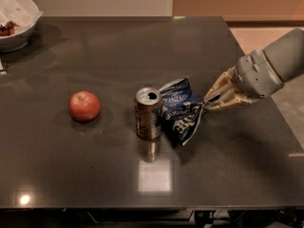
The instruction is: Move blue chip bag near orange can
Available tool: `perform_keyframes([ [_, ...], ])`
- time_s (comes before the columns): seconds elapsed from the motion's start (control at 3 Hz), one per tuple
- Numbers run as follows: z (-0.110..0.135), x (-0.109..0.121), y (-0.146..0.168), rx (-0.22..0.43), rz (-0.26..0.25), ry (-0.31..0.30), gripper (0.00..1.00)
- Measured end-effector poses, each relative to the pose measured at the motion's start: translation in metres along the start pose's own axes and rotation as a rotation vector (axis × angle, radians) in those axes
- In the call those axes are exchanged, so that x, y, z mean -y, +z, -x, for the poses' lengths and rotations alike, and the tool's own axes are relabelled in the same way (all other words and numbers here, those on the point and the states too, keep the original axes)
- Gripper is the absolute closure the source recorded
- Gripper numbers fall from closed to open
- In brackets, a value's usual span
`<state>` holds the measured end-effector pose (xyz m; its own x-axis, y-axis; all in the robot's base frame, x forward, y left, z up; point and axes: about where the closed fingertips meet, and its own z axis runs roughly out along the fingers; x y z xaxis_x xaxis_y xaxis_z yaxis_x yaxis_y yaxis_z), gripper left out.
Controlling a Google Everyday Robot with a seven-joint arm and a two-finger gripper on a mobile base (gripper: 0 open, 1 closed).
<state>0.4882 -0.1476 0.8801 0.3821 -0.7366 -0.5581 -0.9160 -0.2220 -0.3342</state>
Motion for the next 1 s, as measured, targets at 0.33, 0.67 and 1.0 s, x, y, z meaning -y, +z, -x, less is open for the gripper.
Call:
perform_keyframes([
  [0.33,0.0008,0.0002,0.0012,0.001,0.001,-0.001,0.13],
  [0.67,0.0018,0.0005,0.0026,0.002,0.003,-0.003,0.00],
  [1.0,0.0018,0.0005,0.0026,0.002,0.003,-0.003,0.00],
])
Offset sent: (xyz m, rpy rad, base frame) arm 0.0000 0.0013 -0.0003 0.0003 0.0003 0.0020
